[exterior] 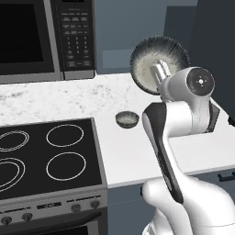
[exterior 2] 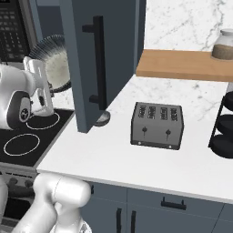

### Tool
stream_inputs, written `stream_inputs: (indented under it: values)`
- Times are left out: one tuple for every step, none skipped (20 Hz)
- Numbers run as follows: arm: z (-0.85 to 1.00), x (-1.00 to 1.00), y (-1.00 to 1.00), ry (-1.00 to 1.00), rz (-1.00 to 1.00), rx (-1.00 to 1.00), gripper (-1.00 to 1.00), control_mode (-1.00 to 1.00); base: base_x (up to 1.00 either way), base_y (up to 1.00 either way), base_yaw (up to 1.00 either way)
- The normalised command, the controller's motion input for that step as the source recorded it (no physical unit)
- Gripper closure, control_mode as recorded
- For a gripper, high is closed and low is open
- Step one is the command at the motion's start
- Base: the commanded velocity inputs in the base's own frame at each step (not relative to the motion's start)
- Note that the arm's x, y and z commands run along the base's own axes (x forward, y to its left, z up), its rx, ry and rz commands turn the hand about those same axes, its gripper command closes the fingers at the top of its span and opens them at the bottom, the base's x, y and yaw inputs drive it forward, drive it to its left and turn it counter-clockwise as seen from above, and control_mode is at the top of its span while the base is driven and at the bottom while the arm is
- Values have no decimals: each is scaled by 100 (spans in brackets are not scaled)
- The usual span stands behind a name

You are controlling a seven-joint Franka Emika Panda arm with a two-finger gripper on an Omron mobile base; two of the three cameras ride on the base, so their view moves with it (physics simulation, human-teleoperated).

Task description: Pick up the bowls on the counter and stack them on top of one another in the open cabinet. Place the smaller bowl on top of the larger bowl.

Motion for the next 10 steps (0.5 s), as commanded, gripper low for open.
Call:
stream_inputs:
  values:
    - [56,44,-12,0,-7,11,100,-100,0,0,0]
    - [59,46,-14,0,-4,7,100,-100,0,0,0]
    - [68,41,-19,0,0,11,100,-100,0,0,0]
    - [67,33,-12,0,0,10,100,-100,0,0,0]
    - [69,43,-15,0,-1,11,100,-100,0,0,0]
    - [68,41,-15,0,-1,10,100,-100,0,0,0]
    - [59,60,-21,0,-2,11,100,-100,0,0,0]
    - [46,76,-9,0,-3,8,100,-100,0,0,0]
    - [39,77,-14,0,-2,9,100,-100,0,0,0]
    - [24,71,-20,0,0,10,100,-100,0,0,0]
